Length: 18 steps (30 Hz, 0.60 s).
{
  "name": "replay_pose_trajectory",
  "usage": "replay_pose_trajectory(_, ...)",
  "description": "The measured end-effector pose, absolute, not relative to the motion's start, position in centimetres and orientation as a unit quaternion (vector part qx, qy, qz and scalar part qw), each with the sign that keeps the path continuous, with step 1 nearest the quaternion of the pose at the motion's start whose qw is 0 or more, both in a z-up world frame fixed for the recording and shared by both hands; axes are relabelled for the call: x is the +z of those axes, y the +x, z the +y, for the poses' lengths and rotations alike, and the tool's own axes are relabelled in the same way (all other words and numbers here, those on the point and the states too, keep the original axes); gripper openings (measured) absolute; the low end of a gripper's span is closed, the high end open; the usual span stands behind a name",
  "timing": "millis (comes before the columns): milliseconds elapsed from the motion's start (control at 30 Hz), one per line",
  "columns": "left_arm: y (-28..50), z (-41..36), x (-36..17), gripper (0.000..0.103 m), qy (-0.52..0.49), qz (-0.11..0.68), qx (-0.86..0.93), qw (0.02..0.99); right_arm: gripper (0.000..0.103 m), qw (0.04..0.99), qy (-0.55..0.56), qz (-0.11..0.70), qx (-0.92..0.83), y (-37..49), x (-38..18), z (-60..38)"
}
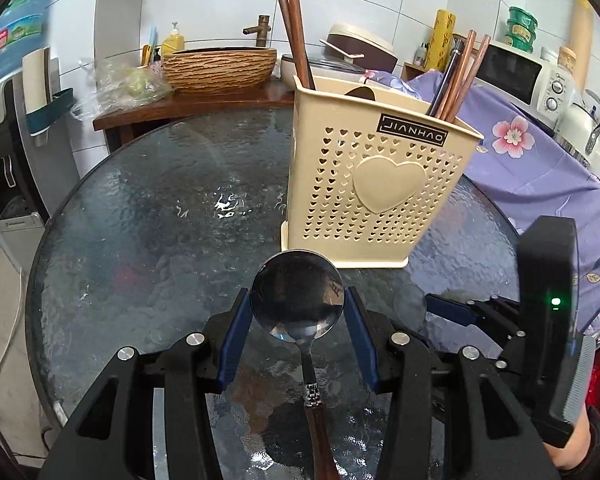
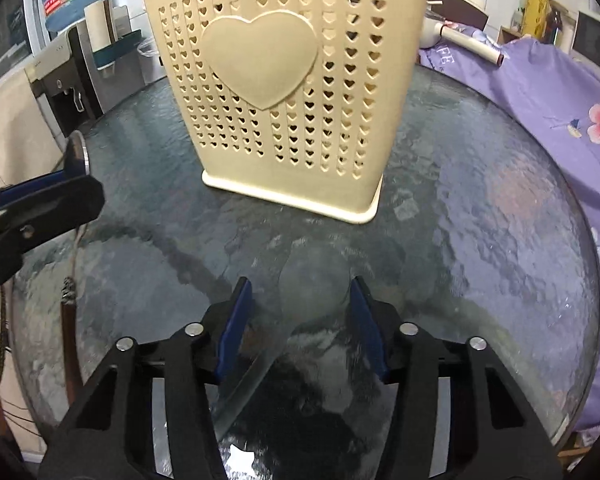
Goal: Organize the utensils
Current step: 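Close the left tool on a wooden-handled spoon while the right grasps another spoon, then lift both spoons and carry them above the cream holder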
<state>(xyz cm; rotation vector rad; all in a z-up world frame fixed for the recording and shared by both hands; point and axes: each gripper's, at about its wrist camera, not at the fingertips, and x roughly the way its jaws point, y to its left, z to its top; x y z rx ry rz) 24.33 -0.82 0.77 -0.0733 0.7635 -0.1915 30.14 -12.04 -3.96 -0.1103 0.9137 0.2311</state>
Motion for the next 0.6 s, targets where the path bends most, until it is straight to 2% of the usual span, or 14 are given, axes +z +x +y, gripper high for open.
replay_pose_trajectory(167,24.3,-0.5,0.8,0.046,-0.036,0.370,-0.094,0.923,0.037,0.890,-0.064,0.436,0.114,30.9,-3.8,-11.8)
replay_pose_trajectory(600,24.1,-0.7,1.4,0.046,-0.040,0.366,-0.099,0.924,0.037,0.893,-0.017,0.416,0.172,29.8,-1.6,-14.2)
